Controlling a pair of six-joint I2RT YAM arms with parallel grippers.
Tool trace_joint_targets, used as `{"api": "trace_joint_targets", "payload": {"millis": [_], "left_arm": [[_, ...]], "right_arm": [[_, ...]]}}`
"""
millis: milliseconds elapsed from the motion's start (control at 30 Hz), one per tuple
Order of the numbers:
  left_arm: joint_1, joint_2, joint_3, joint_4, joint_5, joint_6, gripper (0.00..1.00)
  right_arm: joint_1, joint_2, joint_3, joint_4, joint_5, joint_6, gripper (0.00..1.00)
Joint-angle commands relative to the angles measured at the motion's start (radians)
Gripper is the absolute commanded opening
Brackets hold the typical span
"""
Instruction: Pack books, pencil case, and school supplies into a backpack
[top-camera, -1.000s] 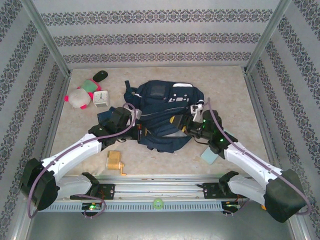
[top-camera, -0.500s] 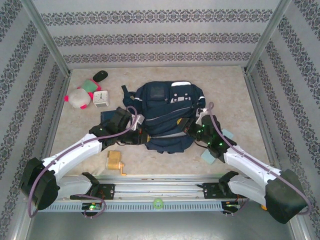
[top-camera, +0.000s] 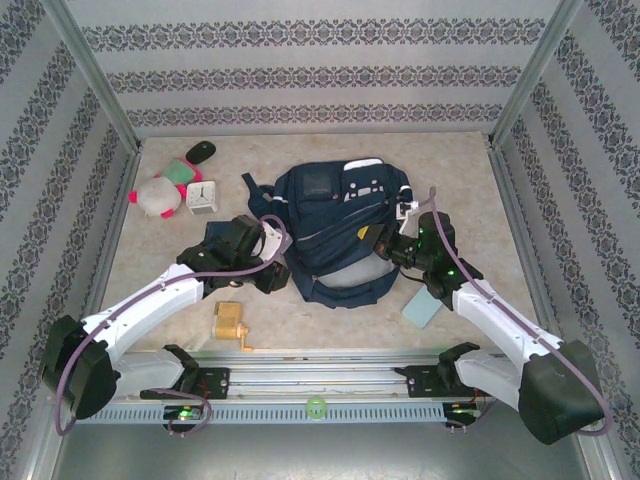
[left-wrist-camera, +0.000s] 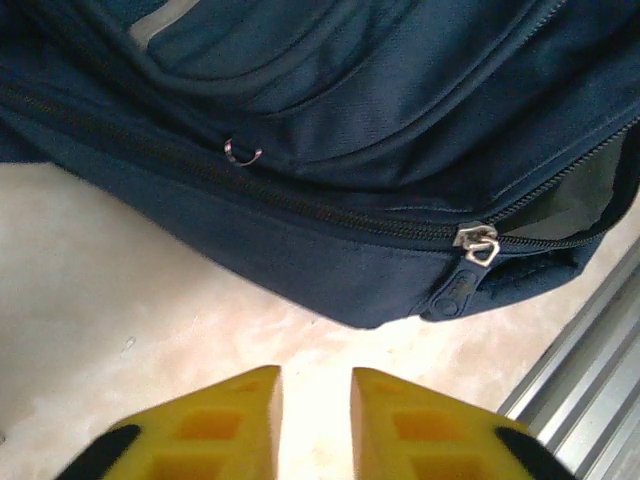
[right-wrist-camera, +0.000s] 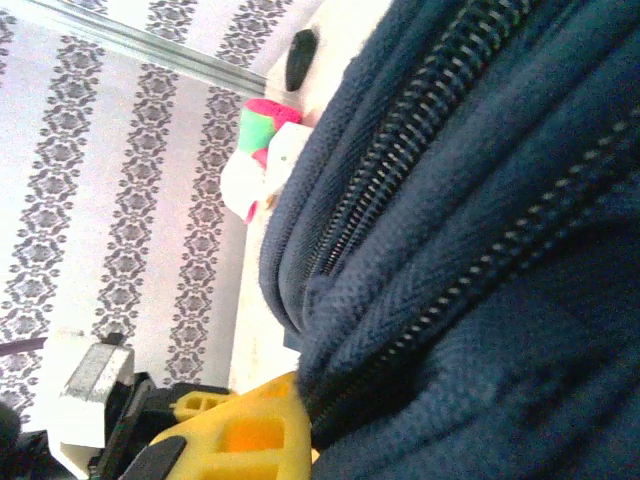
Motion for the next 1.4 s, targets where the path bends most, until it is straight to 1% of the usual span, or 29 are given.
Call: {"api": "trace_joint_targets", "payload": {"millis": [0, 33, 100, 167, 267, 367, 533, 733, 767, 800, 867, 933, 967, 1067, 1100, 1267, 1367], "left_arm": [[-0.009, -0.033, -0.063, 0.19, 0.136, -0.082, 0.34], [-0.022, -0.056, -0.094, 0.248, 0.149, -0.117, 0.36], [-0.069, -0.092, -0.131, 0.302, 0.114, -0.143, 0.42], [-0.109, -0.104, -0.144, 0.29, 0.055, -0.15, 0.46], [-0.129, -0.083, -0.16, 0.28, 0.047, -0.168, 0.51], [-0.155, -0.058, -0.177, 0.318, 0.031, -0.183, 0.52], [-0.178, -0.005, -0.162, 0.342, -0.079, -0.192, 0.51], [-0.194, 0.054, -0.15, 0.403, -0.144, -0.203, 0.51], [-0.193, 0.061, -0.15, 0.414, -0.155, -0.206, 0.49], [-0.192, 0.064, -0.149, 0.415, -0.169, -0.208, 0.42], [-0.192, 0.075, -0.138, 0.391, -0.201, -0.199, 0.24], [-0.192, 0.078, -0.127, 0.351, -0.216, -0.177, 0.12], [-0.192, 0.073, -0.127, 0.331, -0.23, -0.169, 0.08], [-0.184, 0.055, -0.139, 0.304, -0.241, -0.14, 0.01], [-0.179, 0.051, -0.143, 0.299, -0.244, -0.142, 0.0], [-0.136, 0.025, -0.171, 0.292, -0.218, -0.15, 0.0], [-0.114, 0.004, -0.178, 0.286, -0.2, -0.132, 0.0]], "right_arm": [[0.005, -0.007, 0.051, 0.05, -0.044, -0.01, 0.0], [0.007, -0.006, 0.052, 0.049, -0.041, -0.008, 0.0], [0.012, -0.005, 0.056, 0.049, -0.037, -0.007, 0.0], [0.018, -0.002, 0.06, 0.049, -0.032, -0.007, 0.0], [0.026, 0.005, 0.072, 0.049, -0.03, -0.008, 0.0], [0.032, 0.01, 0.084, 0.049, -0.032, -0.009, 0.0], [0.042, 0.015, 0.091, 0.049, -0.031, -0.009, 0.0], [0.058, 0.015, 0.102, 0.048, -0.036, -0.006, 0.0], [0.06, 0.016, 0.104, 0.048, -0.041, -0.006, 0.0], [0.06, 0.016, 0.105, 0.049, -0.046, -0.006, 0.0], [0.058, 0.013, 0.107, 0.048, -0.055, -0.009, 0.0], [0.052, 0.012, 0.109, 0.046, -0.067, -0.012, 0.0], [0.048, 0.011, 0.113, 0.043, -0.08, -0.016, 0.0], [0.032, 0.017, 0.129, 0.033, -0.126, -0.028, 0.0], [0.027, 0.018, 0.131, 0.031, -0.139, -0.028, 0.0], [-0.004, 0.019, 0.149, 0.014, -0.223, -0.033, 0.0], [-0.032, 0.005, 0.156, -0.005, -0.251, -0.041, 0.0]]}}
